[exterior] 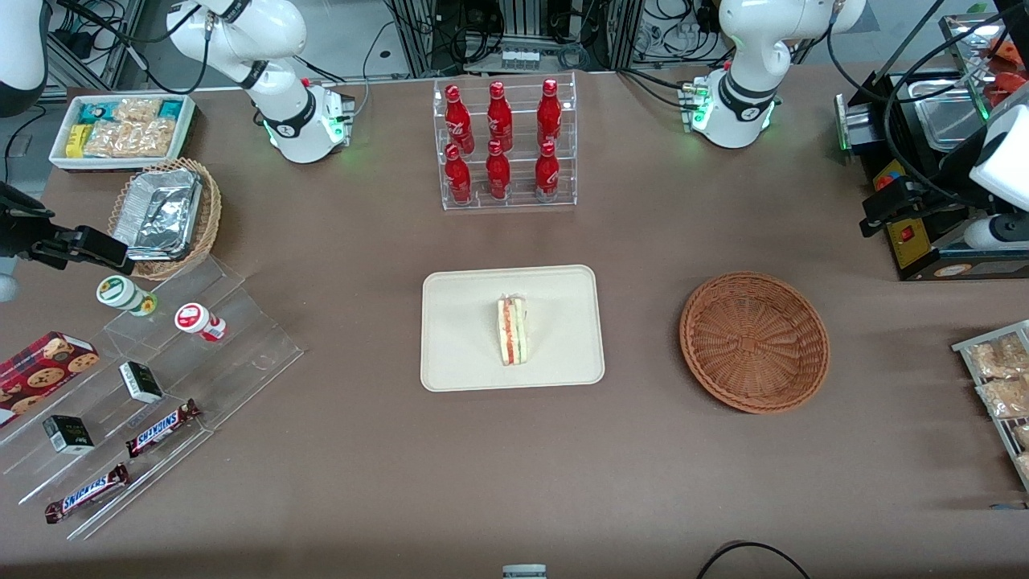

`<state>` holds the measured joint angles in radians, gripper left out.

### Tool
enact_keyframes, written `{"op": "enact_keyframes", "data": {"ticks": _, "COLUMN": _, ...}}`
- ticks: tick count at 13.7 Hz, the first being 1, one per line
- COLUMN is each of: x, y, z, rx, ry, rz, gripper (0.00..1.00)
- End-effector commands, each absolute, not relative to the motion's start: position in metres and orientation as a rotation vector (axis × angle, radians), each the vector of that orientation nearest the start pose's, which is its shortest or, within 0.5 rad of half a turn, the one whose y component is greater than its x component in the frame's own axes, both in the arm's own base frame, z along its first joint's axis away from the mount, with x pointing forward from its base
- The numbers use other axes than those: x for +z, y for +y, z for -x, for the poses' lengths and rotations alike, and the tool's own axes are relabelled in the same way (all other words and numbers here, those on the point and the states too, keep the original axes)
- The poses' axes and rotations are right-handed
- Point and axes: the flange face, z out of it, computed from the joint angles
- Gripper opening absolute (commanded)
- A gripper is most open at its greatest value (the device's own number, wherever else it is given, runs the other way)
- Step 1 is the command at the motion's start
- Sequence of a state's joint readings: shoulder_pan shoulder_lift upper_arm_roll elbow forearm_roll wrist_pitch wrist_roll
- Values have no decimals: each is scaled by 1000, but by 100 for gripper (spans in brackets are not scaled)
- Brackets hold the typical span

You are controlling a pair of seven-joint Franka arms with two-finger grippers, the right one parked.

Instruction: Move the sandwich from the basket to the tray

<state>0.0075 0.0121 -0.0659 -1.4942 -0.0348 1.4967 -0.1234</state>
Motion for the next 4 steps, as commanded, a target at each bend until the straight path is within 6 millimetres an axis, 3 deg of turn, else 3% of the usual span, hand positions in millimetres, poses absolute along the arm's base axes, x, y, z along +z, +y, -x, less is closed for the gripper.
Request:
{"op": "enact_keyframes", "data": {"ticks": 1, "x": 654, "y": -33, "z": -553, "rx": 11, "ry": -77, "rz": 3168, "gripper": 100}}
{"op": "enact_keyframes", "data": {"ticks": 4, "x": 651, "y": -33, "z": -551, "rx": 39, "ry": -62, "rz": 3162, "gripper": 100}}
